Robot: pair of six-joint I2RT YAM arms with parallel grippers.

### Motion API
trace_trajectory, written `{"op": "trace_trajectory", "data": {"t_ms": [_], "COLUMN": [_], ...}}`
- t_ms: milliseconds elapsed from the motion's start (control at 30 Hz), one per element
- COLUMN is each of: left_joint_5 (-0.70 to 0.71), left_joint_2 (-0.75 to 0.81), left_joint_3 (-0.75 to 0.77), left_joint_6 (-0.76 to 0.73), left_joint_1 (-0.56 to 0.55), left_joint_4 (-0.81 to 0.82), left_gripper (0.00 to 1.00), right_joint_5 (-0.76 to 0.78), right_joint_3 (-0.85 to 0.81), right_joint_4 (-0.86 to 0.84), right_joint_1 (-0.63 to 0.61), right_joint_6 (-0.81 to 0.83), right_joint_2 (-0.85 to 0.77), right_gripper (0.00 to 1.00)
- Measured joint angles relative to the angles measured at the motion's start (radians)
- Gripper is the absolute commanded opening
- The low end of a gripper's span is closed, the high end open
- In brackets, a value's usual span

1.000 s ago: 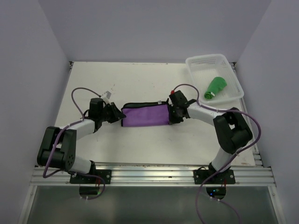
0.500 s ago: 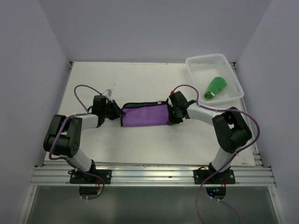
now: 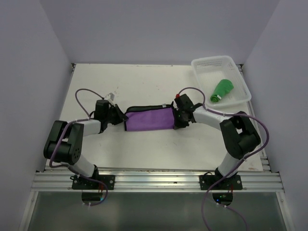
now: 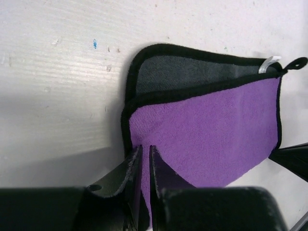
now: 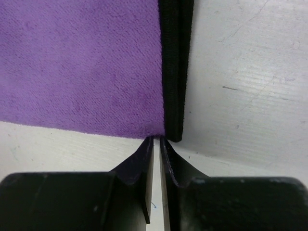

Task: Roll the towels
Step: Fold the towel

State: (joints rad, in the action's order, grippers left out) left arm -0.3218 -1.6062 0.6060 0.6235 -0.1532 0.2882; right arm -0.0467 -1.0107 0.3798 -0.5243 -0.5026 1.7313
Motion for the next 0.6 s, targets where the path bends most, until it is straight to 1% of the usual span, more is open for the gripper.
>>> {"op": "trace_trajectory", "data": {"t_ms": [33,100,233,333,400,433,500,600], "left_joint_5": [0.0,0.001,0.008,0.01,0.013,0.019,0.036,0.053], "left_joint_2": [0.024,0.074,0.198,0.251,0.257,0.258,0.258,0.258], "left_joint_3": [-0.008,-0.014,-0.014,-0.014,-0.02,-0.03,-0.073,-0.155], "left_joint_6": [0.0,-0.001,-0.016,-0.023,-0.025,-0.024,-0.016,-0.003], "left_joint_1": [0.0,0.0,-0.007,-0.031,-0.06,-0.081,-0.137,-0.197], "left_joint_4": [-0.007,-0.026,-0.042,-0.045,-0.045,-0.043,-0.035,-0.028], "left_gripper": [0.16,0.18,0.17,0.14,0.12,0.11,0.1,0.08], "right_joint_5": [0.0,-0.001,-0.001,-0.002,-0.001,-0.002,-0.002,-0.006], "right_joint_3": [0.0,-0.002,-0.023,-0.055,-0.078,-0.088,-0.108,-0.15], "right_joint_4": [0.007,0.027,0.067,0.077,0.075,0.075,0.077,0.077], "right_joint_1": [0.0,0.0,-0.006,-0.027,-0.055,-0.072,-0.112,-0.167], "right_joint_6": [0.002,0.005,0.014,0.013,0.011,0.008,0.002,-0.006], "right_joint_2": [-0.006,-0.026,-0.087,-0.126,-0.133,-0.133,-0.125,-0.086], "right_gripper": [0.2,0.27,0.28,0.2,0.11,0.08,0.04,0.03]}}
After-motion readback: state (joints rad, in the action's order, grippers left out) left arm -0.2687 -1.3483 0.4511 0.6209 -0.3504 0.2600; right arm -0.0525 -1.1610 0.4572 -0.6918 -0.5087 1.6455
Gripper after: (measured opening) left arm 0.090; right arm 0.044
